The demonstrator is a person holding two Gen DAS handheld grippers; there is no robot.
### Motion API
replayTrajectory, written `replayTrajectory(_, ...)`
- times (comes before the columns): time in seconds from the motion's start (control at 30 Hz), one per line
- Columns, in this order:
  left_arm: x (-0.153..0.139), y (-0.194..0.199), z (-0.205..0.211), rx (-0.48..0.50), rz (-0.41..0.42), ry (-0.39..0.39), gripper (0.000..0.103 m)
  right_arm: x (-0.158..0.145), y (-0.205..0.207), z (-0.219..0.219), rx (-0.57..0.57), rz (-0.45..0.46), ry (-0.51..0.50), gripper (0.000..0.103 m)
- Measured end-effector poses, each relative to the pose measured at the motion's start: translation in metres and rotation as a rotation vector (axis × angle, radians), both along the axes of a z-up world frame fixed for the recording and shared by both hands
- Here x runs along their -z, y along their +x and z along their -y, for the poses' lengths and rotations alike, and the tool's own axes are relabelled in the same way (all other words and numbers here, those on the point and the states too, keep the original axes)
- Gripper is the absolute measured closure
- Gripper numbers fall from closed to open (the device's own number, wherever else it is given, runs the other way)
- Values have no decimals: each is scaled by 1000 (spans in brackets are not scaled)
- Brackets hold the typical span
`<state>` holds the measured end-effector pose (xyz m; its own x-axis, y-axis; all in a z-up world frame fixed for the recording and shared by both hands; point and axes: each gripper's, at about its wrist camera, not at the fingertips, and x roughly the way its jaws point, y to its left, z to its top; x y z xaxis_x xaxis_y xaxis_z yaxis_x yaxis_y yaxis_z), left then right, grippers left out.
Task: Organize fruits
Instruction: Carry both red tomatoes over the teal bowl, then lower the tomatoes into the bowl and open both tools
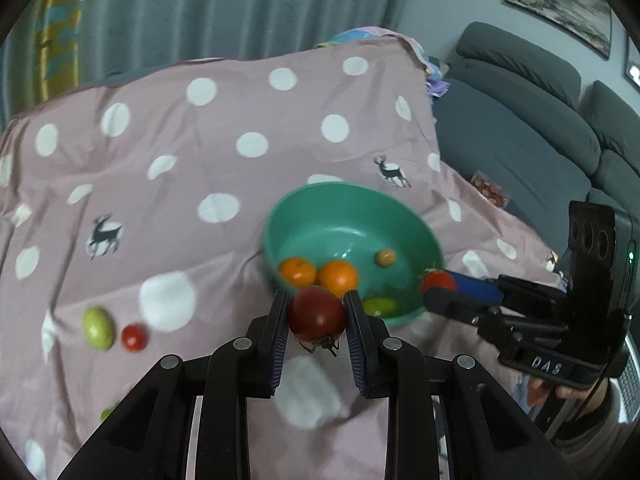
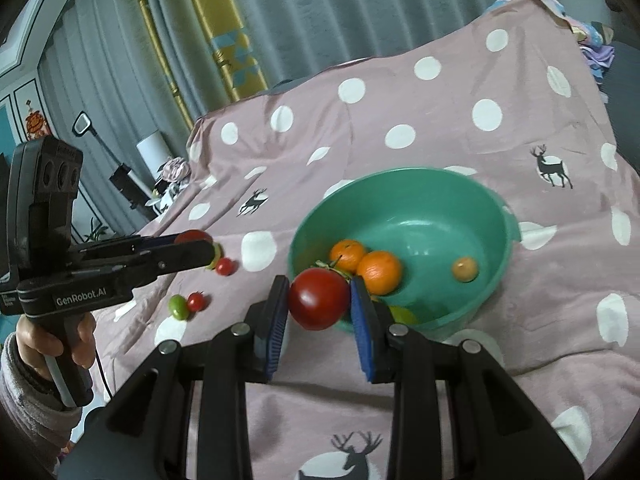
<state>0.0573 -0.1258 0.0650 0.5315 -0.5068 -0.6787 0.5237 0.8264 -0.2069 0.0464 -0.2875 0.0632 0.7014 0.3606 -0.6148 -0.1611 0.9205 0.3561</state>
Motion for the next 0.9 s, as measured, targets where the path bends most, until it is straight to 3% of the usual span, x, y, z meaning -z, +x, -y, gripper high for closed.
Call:
replayTrajectory(0.2,11,14,33,49,-28,13,76,2,3,16,51,9,-14,72)
replayTrajectory(0.47,27,27,64,91,-43,86,75,14,13,33,95,-7,-16,71)
replayTrajectory(0.9,49,43,81,96,-83,134,76,22,22,38,100,-16,-11,71)
